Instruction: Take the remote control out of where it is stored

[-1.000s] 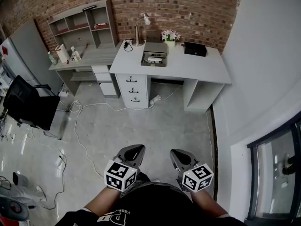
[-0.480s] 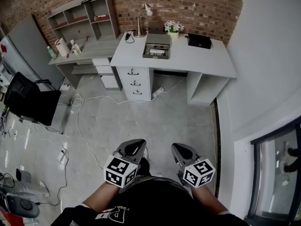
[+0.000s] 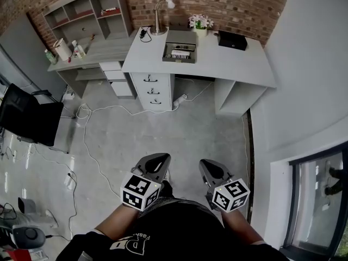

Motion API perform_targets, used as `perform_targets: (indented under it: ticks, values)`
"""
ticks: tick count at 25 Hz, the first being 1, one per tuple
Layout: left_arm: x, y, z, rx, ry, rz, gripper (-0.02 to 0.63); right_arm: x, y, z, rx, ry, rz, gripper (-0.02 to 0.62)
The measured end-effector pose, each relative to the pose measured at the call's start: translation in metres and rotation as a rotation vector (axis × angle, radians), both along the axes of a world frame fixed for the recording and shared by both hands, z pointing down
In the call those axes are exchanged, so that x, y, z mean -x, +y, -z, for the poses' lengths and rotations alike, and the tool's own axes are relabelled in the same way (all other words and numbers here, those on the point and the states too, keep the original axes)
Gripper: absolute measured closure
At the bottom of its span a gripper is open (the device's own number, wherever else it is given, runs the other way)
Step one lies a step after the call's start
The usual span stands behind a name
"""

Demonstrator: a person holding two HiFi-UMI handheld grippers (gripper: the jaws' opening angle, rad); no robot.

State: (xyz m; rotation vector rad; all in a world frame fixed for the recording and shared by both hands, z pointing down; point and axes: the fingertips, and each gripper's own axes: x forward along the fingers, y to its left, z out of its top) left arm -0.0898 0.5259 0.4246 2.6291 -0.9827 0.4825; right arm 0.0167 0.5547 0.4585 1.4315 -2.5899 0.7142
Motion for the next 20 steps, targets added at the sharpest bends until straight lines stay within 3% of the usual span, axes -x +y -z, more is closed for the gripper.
perform_targets:
  ticks: [9,20]
  values:
    - [0.014,-0.082,0.003,-0.009,0.017,-0.028,0.599,0.014,-0.077,0.004,0.004,0.028,-0.033,0.589]
    - [0.05,-0.17,0.011,-0.032,0.043,-0.071,0.6,0.058,-0.169,0.018,-0.02,0.065,-0.052,0.589]
